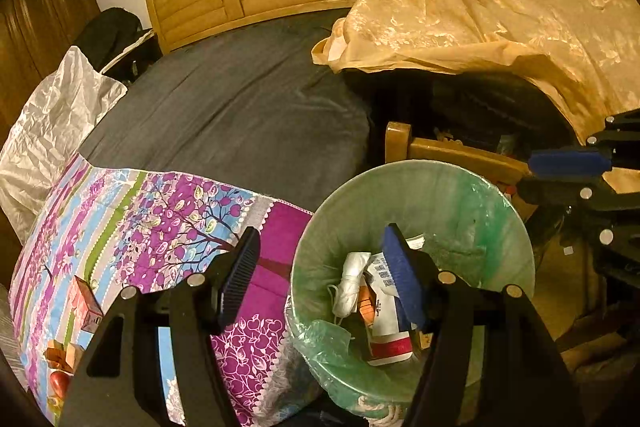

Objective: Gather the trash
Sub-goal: 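Open both grippers to drop the sock and pad into the bin, then move both grippers back toward the trash on the bed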

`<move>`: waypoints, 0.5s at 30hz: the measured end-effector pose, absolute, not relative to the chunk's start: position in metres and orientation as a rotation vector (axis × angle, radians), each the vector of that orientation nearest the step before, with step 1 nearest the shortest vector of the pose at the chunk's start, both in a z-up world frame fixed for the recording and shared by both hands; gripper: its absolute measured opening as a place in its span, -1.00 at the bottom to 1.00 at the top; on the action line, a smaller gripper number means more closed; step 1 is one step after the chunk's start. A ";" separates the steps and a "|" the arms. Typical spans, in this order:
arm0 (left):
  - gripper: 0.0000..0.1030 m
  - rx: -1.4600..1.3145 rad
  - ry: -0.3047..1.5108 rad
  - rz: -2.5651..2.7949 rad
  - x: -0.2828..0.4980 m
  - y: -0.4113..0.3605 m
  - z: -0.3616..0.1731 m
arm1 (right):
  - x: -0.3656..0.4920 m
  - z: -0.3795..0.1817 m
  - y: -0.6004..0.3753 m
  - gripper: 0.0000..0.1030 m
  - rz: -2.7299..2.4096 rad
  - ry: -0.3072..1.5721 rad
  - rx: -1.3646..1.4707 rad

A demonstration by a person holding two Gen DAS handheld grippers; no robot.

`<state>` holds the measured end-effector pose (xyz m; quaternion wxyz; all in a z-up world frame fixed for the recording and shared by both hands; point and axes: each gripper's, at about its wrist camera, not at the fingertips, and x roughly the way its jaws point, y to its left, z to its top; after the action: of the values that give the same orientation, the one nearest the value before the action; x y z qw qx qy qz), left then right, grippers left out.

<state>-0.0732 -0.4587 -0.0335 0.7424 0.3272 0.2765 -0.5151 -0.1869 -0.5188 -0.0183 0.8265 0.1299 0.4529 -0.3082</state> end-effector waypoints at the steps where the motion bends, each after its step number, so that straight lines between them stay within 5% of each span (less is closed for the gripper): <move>1: 0.18 0.717 0.605 -1.128 -0.073 -0.459 -0.033 | -0.187 -0.019 -0.518 -0.63 -0.655 0.964 0.275; 15: 0.18 0.651 0.603 -1.025 -0.049 -0.425 -0.036 | -0.180 -0.015 -0.497 -0.63 -0.683 0.866 0.236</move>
<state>-0.0494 -0.4253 -0.0359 0.7789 0.3013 0.2787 -0.4741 -0.1796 -0.4969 -0.0153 0.8451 0.1121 0.4106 -0.3235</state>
